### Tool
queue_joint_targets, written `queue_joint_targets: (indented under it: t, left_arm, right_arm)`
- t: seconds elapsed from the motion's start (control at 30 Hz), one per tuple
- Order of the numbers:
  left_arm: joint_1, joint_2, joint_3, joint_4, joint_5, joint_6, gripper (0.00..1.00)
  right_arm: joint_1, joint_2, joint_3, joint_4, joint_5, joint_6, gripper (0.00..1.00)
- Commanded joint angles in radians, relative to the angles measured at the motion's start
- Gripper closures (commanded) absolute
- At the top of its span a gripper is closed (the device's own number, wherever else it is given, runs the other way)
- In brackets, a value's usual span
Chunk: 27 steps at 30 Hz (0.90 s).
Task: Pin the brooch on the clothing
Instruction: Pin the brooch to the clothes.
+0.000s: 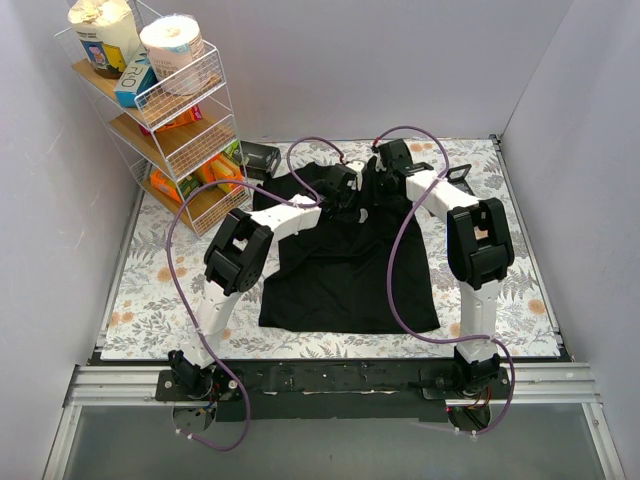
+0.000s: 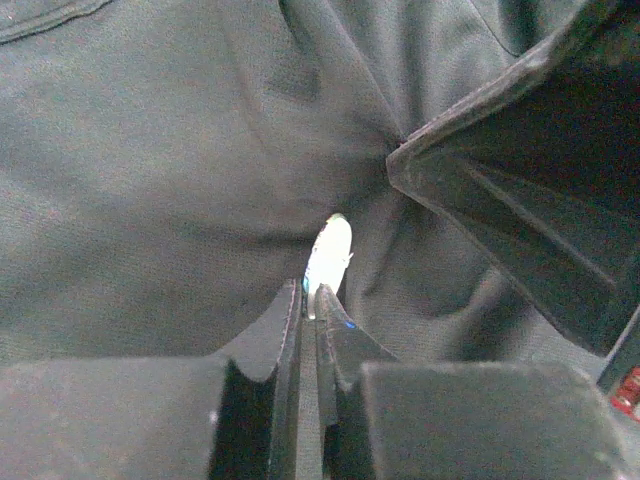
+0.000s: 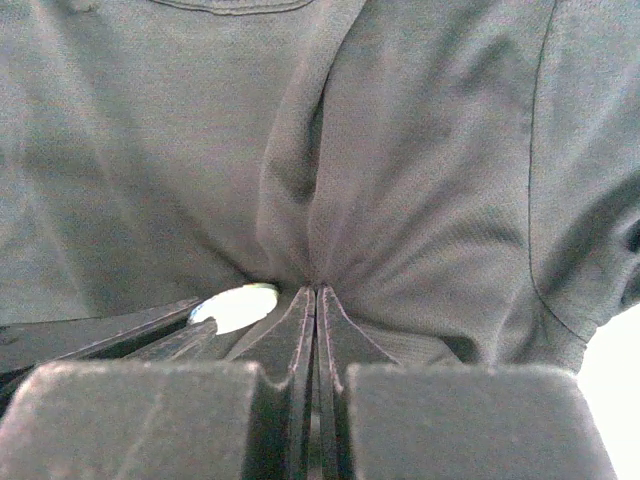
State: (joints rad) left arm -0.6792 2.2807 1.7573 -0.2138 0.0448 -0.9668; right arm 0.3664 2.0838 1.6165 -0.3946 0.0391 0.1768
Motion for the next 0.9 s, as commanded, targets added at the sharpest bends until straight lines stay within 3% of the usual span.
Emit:
queue_joint_targets:
  t: [0.0,0.23,0.33,0.6,0.73,0.87]
  left_arm:
    - [-0.008,0.005,0.048,0.01,-0.011,-0.016,1.0]
    - [-0.01,0.02,0.059,0.017,-0.013,-0.018,1.0]
    - [-0.011,0.023,0.059,0.016,-0.016,-0.015,1.0]
    - [-0.014,0.02,0.067,0.014,-0.063,0.013,1.0]
    - [-0.019,0.026,0.073,0.013,-0.069,0.031,1.0]
    - [-0.022,0.026,0.077,0.008,-0.08,0.048,1.0]
  right_arm:
    - [-0.004,-0.041,-0.03,0.04,-0.031,0.023,0.93]
    - [-0.007,-0.063,-0.089,0.065,-0.031,0.032,0.66]
    - [-0.007,-0.08,-0.11,0.082,-0.031,0.032,0.62]
    - [-0.011,-0.102,-0.145,0.089,-0.012,0.039,0.62]
    - [-0.012,-0.102,-0.156,0.096,0.011,0.039,0.74]
    - [-0.017,-0.096,-0.156,0.091,0.036,0.03,0.76]
